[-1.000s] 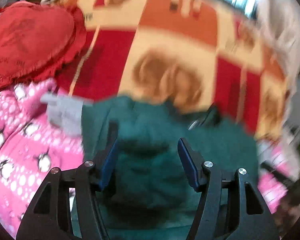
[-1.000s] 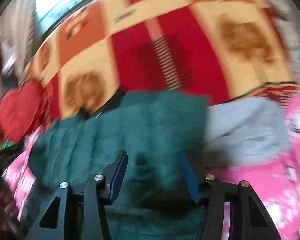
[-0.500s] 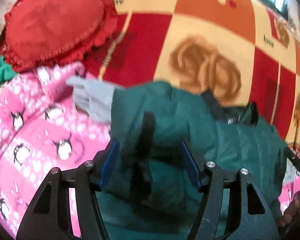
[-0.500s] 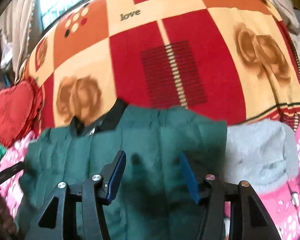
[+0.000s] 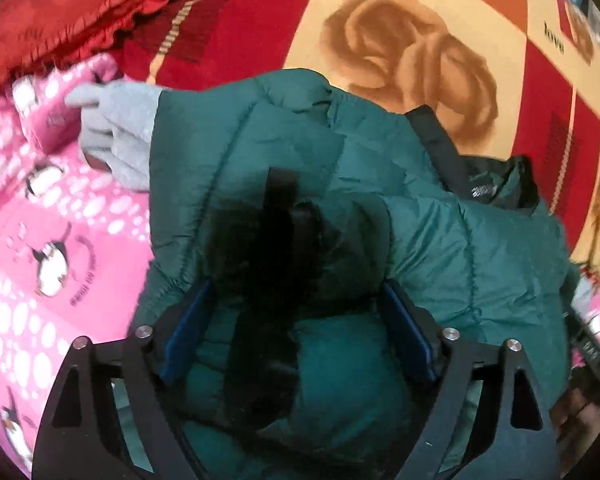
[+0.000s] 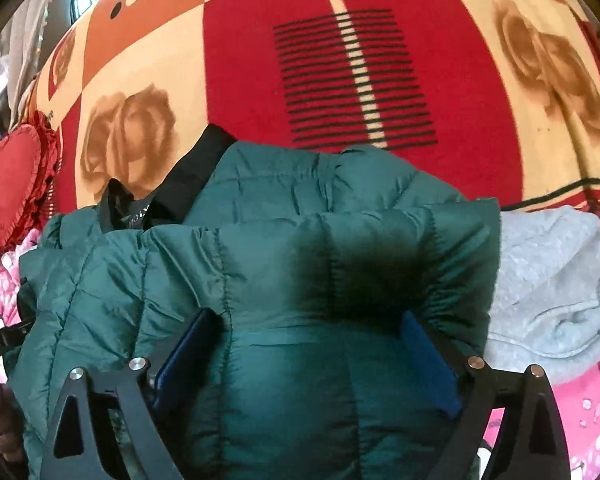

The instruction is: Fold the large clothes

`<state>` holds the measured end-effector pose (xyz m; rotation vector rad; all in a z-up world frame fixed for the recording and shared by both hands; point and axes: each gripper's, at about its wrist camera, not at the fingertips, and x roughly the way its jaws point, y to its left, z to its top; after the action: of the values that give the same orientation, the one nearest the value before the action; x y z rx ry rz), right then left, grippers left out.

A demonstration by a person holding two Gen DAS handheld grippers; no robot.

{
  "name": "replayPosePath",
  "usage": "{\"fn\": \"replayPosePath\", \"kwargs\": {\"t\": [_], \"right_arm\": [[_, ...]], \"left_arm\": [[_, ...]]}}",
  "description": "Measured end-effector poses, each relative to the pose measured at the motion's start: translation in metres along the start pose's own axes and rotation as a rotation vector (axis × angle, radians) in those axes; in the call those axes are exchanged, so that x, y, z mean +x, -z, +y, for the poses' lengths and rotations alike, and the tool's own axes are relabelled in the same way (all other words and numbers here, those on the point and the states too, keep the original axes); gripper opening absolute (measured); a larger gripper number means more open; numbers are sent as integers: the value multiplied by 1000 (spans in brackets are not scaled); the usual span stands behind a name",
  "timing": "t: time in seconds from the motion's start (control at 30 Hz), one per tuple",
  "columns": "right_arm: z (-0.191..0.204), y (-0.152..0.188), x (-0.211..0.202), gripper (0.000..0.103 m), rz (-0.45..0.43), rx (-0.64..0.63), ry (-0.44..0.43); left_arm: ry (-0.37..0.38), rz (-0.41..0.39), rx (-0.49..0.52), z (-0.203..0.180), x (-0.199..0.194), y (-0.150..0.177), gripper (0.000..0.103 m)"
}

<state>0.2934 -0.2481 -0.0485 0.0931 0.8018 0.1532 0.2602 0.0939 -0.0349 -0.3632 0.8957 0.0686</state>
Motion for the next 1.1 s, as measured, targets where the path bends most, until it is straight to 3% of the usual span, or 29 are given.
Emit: {"fn": "replayPosePath", "kwargs": {"t": [0.13,0.23,0.3,0.4,0.5,0.73,1.1], "right_arm": [[10,-9,-30,93,-46,19,-17],[34,-9,-42,93,-27,-19,-29],[46,-3,-42,93,8,-30,-66],[55,10,-33,94,62,-36,-62],[60,25,-7,103,145,-62,-39],[59,30,-3,103,130,-69,-49],[57,29,-25,103,95,-76,-7]], "left_arm": [[1,-113,-61,4,-32,-5,85],[5,-256,7,-11,-65,-5,85],[51,-298,71,-24,-77,-1,85],[104,-182,122,-40,-55,5,85],[26,-34,146,-46,-20,9,85],[-41,-23,194,-56,-8,12,86],[-16,-58,166,-48,-21,14,86]]}}
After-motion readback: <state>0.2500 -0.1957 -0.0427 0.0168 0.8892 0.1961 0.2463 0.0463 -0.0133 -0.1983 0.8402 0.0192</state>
